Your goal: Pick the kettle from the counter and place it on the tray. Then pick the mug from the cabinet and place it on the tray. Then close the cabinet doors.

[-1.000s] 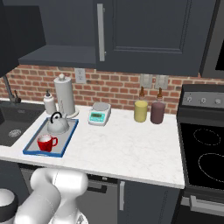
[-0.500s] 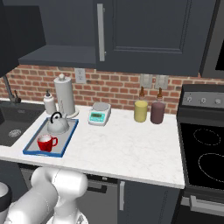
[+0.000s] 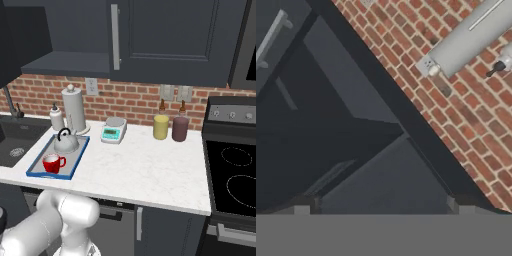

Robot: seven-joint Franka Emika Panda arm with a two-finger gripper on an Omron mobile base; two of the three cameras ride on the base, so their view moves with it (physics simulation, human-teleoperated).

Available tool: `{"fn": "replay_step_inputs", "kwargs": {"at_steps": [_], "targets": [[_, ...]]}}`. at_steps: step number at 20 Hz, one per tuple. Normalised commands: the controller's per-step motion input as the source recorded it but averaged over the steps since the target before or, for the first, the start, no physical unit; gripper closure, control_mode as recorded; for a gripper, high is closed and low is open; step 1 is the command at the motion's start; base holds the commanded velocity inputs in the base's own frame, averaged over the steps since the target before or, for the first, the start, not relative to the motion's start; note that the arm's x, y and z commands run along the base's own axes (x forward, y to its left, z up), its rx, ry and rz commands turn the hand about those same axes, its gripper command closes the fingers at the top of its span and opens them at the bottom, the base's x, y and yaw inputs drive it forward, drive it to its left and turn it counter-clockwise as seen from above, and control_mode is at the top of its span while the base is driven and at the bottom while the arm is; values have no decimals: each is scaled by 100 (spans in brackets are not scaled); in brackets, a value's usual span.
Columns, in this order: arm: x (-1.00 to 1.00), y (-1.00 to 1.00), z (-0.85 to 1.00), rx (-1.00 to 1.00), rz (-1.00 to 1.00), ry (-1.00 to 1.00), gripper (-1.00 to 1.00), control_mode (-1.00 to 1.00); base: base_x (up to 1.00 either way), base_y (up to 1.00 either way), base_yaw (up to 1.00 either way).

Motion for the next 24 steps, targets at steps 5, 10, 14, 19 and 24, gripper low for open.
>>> {"fn": "replay_step_inputs", "kwargs": {"at_steps": [5,10,14,19,24], "targets": [[0,-13,23,0,-25,6,-100,-100,0,0,0],[0,-30,17,0,-23,5,-100,-100,0,0,0],[0,-45,4,0,-18,1,-100,-100,0,0,0],[0,-62,1,1,-11,0,-100,-100,0,0,0],[0,-75,4,3,-2,0,-100,-100,0,0,0]]}}
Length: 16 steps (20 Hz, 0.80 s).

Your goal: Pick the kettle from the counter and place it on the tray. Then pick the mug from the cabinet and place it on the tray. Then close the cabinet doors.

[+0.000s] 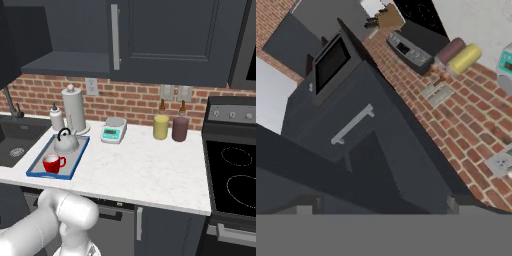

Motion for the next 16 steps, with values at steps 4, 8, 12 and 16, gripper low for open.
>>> {"fn": "replay_step_inputs", "kwargs": {"at_steps": [4,8,12,16], "targets": [[0,-75,23,5,0,0,-100,-100,0,0,0],[0,-66,49,5,0,0,-100,-100,0,0,0],[5,-66,54,5,0,0,-100,-100,0,0,0],[10,-67,44,7,6,0,-100,-100,0,0,0]]}}
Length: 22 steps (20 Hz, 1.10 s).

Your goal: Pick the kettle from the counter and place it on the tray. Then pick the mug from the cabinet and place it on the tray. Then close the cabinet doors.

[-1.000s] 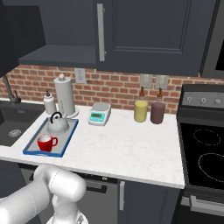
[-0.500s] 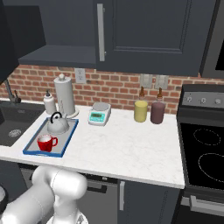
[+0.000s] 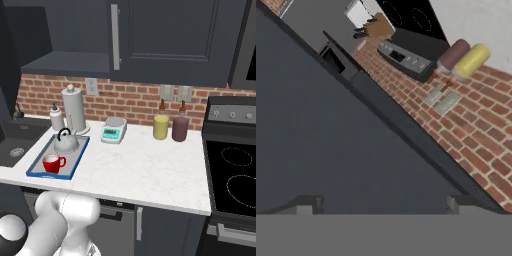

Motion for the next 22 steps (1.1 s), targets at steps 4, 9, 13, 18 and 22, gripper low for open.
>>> {"fn": "replay_step_inputs", "kwargs": {"at_steps": [4,9,13,18,22], "targets": [[12,-68,26,8,12,0,-100,-100,0,0,0],[25,-64,19,10,18,0,-100,-100,0,0,0],[34,-62,18,11,22,0,-100,-100,0,0,0],[44,-58,15,11,27,0,-100,-100,0,0,0],[53,-49,15,11,30,0,-100,-100,0,0,0]]}}
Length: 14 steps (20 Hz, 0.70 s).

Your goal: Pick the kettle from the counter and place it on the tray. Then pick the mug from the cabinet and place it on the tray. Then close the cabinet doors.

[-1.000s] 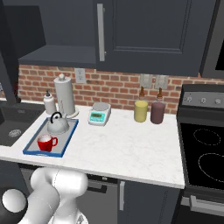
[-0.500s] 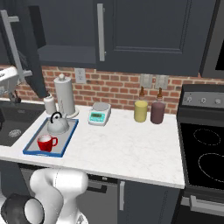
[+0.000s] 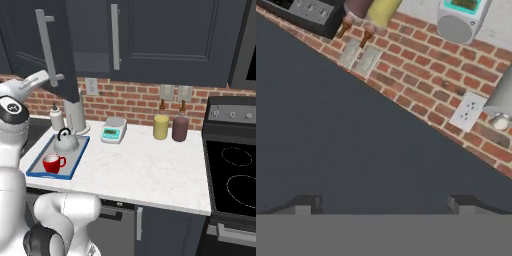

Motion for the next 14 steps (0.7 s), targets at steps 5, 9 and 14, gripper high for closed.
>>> {"fn": "replay_step_inputs", "kwargs": {"at_steps": [5,9,14], "targets": [[66,-28,7,8,25,4,-100,-100,0,0,0],[78,-23,4,7,22,8,-100,-100,0,0,0],[84,-14,4,5,20,10,-100,-100,0,0,0]]}}
